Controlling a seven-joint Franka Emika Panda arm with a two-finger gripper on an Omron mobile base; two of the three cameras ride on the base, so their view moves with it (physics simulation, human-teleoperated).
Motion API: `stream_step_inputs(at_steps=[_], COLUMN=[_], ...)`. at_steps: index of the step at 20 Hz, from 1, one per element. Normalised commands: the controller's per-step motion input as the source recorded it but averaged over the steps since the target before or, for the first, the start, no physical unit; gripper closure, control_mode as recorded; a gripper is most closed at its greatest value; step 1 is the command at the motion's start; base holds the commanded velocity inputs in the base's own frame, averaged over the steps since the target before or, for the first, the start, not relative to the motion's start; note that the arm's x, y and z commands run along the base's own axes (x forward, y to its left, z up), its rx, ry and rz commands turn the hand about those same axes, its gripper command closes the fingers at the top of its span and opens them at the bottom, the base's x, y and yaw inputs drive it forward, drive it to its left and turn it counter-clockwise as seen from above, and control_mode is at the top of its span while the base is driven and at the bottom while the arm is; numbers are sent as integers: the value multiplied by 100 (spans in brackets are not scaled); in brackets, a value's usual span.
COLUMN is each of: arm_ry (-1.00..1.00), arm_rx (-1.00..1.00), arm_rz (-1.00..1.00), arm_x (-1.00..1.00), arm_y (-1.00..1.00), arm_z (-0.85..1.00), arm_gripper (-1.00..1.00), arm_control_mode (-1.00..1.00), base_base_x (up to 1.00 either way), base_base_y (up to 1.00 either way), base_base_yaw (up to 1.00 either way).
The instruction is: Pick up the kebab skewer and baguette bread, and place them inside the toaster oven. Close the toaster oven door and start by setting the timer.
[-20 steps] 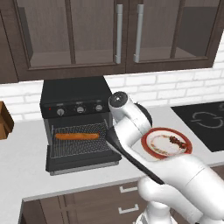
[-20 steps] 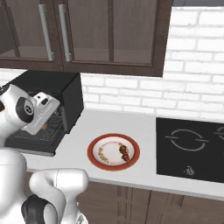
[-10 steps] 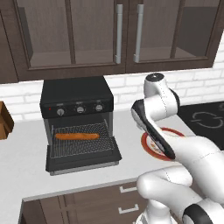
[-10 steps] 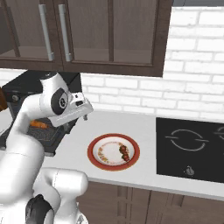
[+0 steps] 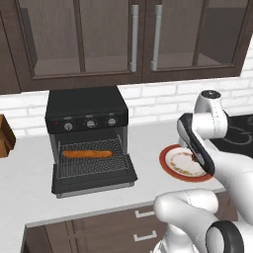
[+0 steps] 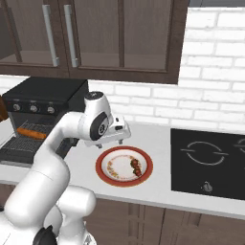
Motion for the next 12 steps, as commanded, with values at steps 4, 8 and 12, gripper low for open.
stream_step_inputs(at_steps=[4, 8, 12], arm_ry=[9, 9, 6], arm_rx=[1, 13, 14], arm_rz=[-5, -5, -3], arm_x=[10, 33, 39], arm_y=[-37, -41, -53], arm_z=[-16, -32, -53], arm_gripper=[-100, -100, -100], arm_control_mode=[-100, -100, -100], base_base_x=[0, 0, 0], base_base_y=[0, 0, 0], base_base_yaw=[0, 0, 0])
